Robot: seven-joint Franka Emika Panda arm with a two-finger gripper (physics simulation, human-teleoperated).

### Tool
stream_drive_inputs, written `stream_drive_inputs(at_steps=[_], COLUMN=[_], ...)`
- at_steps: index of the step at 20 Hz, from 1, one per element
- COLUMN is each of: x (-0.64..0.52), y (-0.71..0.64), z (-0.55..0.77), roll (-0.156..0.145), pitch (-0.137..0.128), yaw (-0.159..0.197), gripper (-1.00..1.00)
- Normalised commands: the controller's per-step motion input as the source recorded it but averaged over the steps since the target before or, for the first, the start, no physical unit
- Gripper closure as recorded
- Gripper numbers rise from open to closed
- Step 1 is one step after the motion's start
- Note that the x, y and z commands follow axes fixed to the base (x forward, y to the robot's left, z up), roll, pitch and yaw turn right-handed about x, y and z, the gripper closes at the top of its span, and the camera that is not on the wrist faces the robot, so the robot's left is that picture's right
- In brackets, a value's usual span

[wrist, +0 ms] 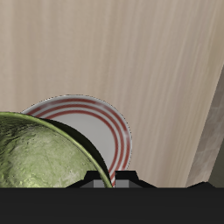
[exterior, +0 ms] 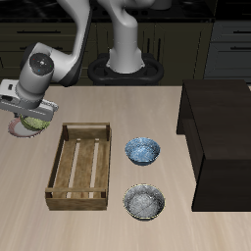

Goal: Place the green bowl on the plate

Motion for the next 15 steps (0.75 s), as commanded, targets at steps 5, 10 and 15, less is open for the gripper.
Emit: stream_drive_inputs(at_steps=[5,10,15], x=[0.02,0.05,0.01], y=[-0.09,0.05,0.15], z=[0.03,0.06,0.18], roll=[-0.060,0.014,0.032], pitch=[0.008,0.000,-0.032], yaw=[0.010,0.005,0.023], gripper=[-1.00,-1.00,-1.00])
